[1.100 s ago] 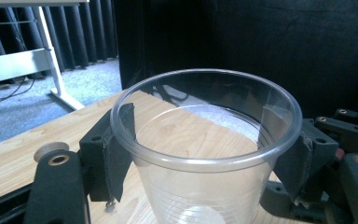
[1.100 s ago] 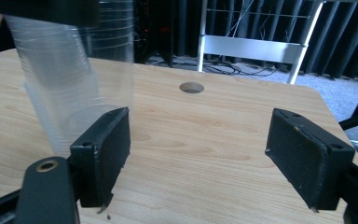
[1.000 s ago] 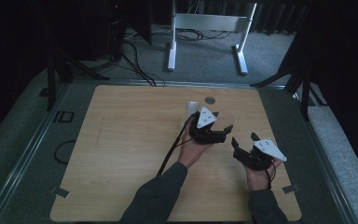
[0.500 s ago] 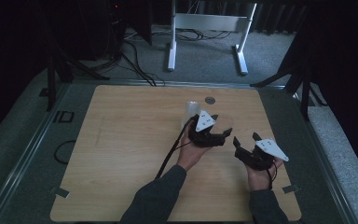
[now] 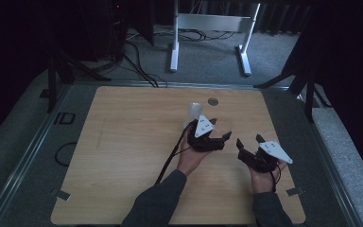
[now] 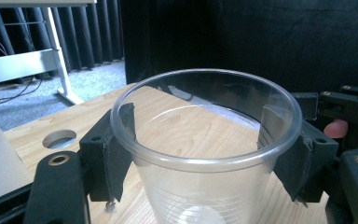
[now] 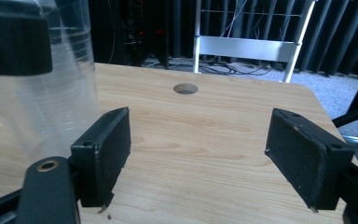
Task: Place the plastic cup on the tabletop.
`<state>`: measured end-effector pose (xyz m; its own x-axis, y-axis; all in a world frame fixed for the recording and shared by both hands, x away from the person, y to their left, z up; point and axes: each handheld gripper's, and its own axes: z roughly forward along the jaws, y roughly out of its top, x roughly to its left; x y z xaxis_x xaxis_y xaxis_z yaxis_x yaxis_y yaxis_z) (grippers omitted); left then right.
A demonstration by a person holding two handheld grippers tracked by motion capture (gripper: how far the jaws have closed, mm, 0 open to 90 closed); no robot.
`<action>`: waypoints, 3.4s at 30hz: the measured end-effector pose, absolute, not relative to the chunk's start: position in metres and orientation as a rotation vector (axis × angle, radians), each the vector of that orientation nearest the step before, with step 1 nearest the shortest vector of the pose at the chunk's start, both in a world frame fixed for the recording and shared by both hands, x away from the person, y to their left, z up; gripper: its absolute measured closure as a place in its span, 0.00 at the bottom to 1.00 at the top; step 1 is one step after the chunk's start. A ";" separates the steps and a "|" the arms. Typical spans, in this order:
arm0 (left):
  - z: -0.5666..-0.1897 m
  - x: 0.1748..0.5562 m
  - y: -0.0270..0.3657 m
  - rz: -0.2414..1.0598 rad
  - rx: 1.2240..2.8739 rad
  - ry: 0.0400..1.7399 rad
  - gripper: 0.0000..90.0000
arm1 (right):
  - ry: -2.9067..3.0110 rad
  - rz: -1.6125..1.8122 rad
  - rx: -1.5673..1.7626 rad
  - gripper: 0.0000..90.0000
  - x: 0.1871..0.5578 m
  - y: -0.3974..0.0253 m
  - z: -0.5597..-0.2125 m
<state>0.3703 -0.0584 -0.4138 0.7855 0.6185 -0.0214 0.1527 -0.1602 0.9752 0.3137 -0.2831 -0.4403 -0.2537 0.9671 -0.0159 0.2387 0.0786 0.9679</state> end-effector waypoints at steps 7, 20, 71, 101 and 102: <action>-0.419 0.369 -0.056 0.465 1.706 0.618 0.31 | 1.605 1.232 1.224 0.24 0.313 -0.284 -0.440; -0.433 0.367 -0.049 0.481 1.701 0.647 0.31 | 1.613 1.228 1.225 0.24 0.314 -0.283 -0.441; -0.482 0.363 -0.049 0.462 1.790 0.668 0.31 | 1.607 1.235 1.226 0.24 0.313 -0.284 -0.441; -0.492 0.358 -0.048 0.398 1.843 0.704 0.17 | 1.611 1.228 1.227 0.24 0.314 -0.282 -0.442; -0.492 0.358 -0.047 0.394 1.847 0.703 0.17 | 1.610 1.228 1.227 0.24 0.314 -0.282 -0.442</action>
